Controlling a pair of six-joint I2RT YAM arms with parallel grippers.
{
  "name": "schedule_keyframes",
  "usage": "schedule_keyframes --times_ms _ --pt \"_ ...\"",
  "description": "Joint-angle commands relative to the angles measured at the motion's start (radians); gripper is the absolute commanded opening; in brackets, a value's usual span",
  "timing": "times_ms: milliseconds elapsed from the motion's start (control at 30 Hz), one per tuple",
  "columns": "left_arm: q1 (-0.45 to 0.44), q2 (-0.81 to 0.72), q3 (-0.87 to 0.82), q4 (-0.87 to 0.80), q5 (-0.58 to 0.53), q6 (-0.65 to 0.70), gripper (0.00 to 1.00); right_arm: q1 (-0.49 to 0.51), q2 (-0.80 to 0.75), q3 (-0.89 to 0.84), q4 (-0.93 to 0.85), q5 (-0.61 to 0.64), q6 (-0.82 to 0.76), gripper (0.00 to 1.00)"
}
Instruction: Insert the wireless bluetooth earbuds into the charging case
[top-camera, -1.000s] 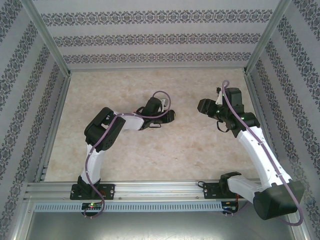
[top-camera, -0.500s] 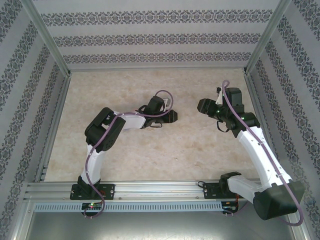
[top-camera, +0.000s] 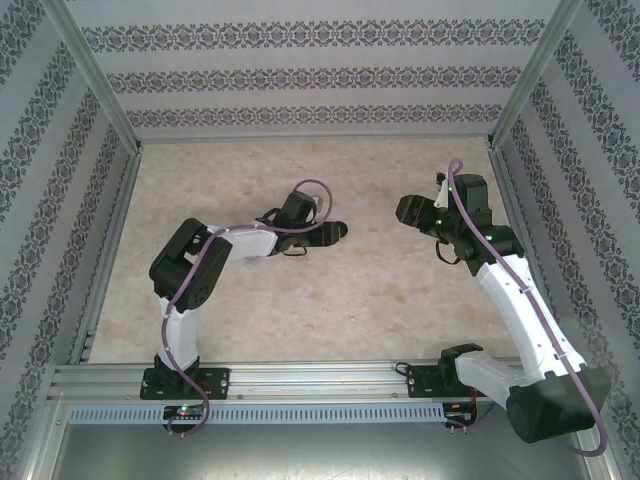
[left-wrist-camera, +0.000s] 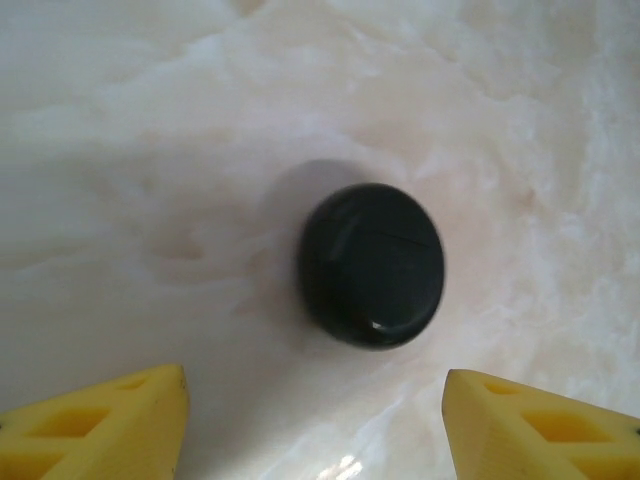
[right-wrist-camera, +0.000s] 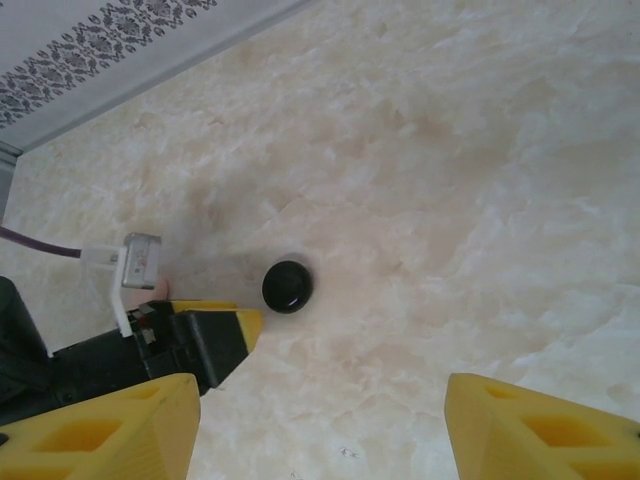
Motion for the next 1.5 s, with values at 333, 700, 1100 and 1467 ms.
schedule_keyframes --times_ms 333,700,1100,1467 --pt "0.041 -0.502 -0.045 -0.296 -0.213 0.274 1.00 -0.034 -0.058 0.038 -0.041 0.035 -0.062 0.85" --pt "0.060 -0.910 -0.191 -0.300 -0.553 0.476 0.99 -0.043 -0.106 0.041 -0.037 0.460 -0.153 0.98" --pt "0.109 -1.113 -0.476 -0.124 -0.788 0.626 0.99 -0.046 -0.096 -0.300 0.438 0.677 -0.349 0.98" --pt "0.356 -0.989 -0.779 0.428 -0.563 0.661 0.99 -0.047 0.030 -0.527 0.853 0.640 -0.464 0.98"
